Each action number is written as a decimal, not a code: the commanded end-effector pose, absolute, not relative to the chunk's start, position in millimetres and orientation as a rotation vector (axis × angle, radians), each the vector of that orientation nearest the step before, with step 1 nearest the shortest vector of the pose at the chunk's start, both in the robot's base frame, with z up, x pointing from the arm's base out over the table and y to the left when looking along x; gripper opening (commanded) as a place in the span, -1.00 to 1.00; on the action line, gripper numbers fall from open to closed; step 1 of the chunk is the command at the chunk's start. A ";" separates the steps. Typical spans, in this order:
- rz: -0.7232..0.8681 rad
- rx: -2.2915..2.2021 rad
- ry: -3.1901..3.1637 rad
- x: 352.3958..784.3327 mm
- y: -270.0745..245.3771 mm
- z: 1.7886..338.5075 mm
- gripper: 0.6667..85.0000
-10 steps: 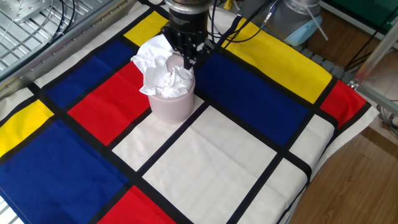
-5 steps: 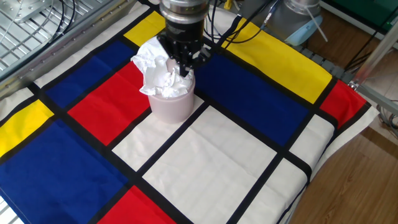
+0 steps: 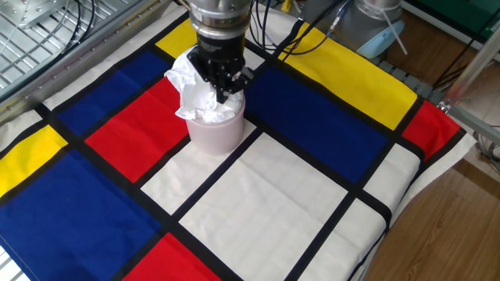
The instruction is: Put the garbage in the trash can
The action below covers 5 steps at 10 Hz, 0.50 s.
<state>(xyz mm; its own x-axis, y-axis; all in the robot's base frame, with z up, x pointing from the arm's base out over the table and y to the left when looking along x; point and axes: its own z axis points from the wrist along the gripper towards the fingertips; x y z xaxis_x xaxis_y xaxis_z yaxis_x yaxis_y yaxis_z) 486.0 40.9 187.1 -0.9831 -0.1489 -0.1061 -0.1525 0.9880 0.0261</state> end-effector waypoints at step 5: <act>0.042 -0.304 2.986 508.1 41.0 161.3 -0.99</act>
<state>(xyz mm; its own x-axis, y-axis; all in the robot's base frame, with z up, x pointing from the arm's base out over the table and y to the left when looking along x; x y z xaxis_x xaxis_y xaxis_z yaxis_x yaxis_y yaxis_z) 502.3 38.4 168.8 -0.9728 -0.1906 -0.1314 -0.1935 0.9810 0.0100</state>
